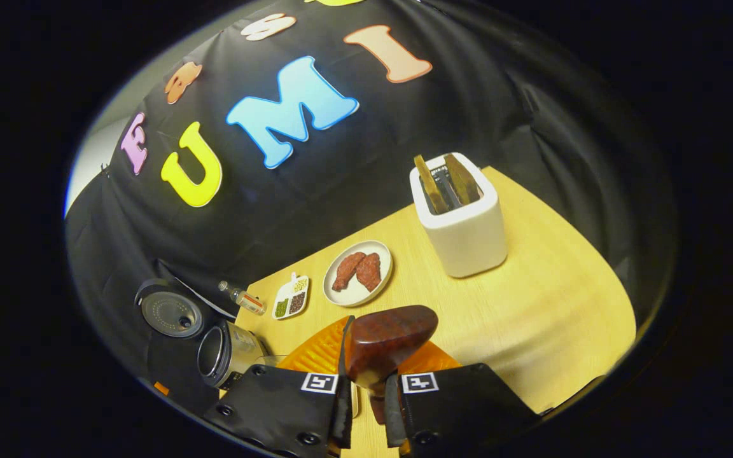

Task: Close the left gripper, press the button to open the rice cooker; take a wooden spoon from the chopstick holder with the right hand, scoop a spoonful of rice and pour it into the rice cooker, then put the wooden spoon back into the chopstick holder.

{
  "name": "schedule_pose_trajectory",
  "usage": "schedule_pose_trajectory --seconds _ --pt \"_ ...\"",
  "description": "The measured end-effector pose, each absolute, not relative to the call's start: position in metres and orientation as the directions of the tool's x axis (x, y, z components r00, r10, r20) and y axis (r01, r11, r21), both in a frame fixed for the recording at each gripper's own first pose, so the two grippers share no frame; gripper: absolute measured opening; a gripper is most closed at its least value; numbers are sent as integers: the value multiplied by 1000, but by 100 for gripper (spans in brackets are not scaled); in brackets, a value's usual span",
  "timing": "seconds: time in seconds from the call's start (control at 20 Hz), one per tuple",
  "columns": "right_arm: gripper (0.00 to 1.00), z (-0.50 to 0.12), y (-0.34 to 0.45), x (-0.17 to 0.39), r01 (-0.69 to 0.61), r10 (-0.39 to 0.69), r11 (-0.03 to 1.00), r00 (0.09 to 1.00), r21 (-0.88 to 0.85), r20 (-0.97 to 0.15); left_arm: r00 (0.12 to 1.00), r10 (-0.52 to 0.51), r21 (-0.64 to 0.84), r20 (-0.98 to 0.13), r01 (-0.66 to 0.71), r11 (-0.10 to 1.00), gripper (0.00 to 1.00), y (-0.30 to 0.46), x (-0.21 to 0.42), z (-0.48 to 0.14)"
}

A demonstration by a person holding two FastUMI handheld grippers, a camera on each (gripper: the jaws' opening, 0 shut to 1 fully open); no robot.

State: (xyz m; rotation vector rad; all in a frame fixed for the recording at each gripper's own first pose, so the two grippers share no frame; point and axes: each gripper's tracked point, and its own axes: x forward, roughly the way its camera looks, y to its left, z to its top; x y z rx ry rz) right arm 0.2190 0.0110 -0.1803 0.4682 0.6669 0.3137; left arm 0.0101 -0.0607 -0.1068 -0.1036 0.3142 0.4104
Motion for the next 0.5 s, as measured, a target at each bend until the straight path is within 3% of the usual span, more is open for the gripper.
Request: schedule_pose_trajectory --seconds 0.5 --pt "25 -227 -3 227 10 338 860 739 511 -583 823 441 -16 -358 -478 878 99 -48 -12 -109"
